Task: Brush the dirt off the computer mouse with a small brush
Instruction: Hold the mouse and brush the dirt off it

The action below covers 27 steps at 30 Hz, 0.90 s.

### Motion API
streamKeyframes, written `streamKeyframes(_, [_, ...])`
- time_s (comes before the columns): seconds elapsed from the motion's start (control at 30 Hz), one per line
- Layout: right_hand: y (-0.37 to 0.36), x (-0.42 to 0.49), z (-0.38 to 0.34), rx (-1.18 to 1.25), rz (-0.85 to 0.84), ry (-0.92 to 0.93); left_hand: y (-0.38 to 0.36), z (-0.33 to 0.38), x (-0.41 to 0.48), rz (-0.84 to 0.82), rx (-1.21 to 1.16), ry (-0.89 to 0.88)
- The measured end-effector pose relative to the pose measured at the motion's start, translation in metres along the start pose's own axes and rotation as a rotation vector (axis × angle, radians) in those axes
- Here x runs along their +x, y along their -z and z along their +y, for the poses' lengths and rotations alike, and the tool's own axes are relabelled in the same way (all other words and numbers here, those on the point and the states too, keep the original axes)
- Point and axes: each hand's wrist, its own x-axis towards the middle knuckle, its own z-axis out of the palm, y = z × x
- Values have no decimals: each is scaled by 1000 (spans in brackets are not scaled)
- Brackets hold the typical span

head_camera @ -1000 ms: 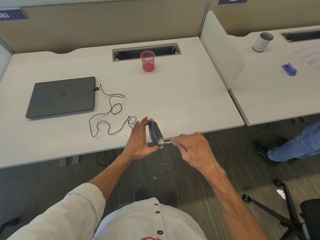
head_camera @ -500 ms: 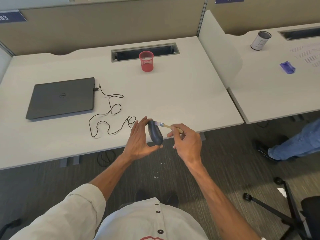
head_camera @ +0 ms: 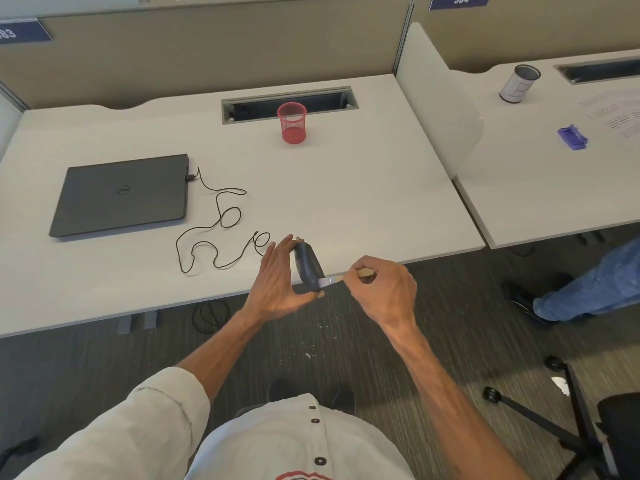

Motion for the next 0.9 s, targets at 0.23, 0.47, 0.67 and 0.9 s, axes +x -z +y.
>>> streamKeyframes(0.23, [-13, 8, -18, 103, 0, 19, 1, 2, 1, -5, 17, 6])
streamKeyframes(0.47, [-2, -2, 4, -74, -61, 84, 1, 0, 2, 39, -14, 26])
streamKeyframes(0.67, [-2, -6, 9, 146, -16, -9, 1, -1, 3, 11, -46, 21])
streamKeyframes(0.9, [-15, -14, 28, 581, -132, -428, 2, 2, 6, 35, -169, 103])
